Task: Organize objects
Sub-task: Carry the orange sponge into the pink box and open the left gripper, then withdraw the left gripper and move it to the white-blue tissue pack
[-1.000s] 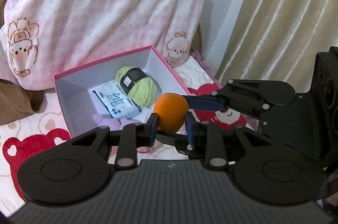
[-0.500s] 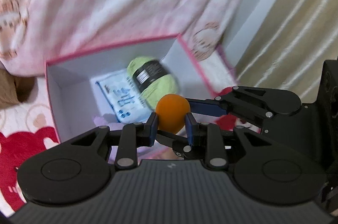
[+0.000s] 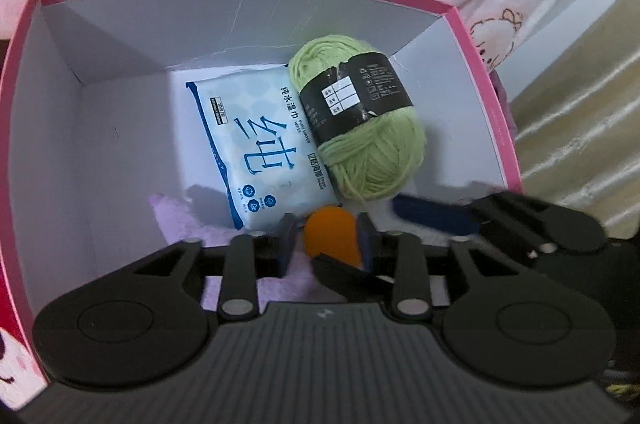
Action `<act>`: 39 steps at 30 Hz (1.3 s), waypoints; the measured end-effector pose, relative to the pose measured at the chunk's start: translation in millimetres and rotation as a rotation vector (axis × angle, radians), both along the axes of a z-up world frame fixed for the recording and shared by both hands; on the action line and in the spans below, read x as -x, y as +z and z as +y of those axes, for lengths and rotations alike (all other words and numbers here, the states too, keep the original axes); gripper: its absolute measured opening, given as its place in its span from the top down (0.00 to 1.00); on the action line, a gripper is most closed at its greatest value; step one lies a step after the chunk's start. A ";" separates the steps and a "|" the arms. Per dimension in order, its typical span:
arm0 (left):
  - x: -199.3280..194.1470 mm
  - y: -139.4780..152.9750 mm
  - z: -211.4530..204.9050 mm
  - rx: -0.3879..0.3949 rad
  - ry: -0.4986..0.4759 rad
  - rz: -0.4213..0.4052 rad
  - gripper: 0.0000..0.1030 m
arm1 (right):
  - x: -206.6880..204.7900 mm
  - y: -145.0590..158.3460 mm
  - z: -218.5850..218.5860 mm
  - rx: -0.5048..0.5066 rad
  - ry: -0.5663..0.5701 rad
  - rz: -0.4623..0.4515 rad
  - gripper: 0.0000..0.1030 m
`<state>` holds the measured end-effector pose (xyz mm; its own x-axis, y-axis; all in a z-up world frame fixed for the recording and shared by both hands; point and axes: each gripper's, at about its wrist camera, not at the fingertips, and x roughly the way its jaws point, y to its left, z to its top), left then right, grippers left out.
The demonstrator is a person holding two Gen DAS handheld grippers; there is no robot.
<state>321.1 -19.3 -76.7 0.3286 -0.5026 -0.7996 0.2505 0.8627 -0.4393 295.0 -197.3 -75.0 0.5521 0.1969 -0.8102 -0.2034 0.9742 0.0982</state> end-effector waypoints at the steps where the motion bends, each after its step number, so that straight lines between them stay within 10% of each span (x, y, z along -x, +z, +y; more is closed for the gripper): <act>1: 3.9 5.5 -1.1 -0.008 -0.012 -0.024 0.56 | 4.8 5.3 -2.5 0.006 0.002 -0.017 0.32; 22: 122.9 168.1 3.0 -0.104 -0.201 -0.254 0.44 | 147.3 138.1 -34.4 -0.084 0.094 -0.191 0.20; 39: 177.8 121.7 -19.5 -0.088 -0.299 -0.148 0.44 | 229.0 67.5 -19.0 -0.042 0.095 -0.158 0.20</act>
<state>143.3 -38.8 45.0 0.2929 -0.5253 -0.7989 0.5539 0.7743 -0.3061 66.0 -216.3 -7.5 0.6494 0.2860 -0.7046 -0.3101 0.9456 0.0981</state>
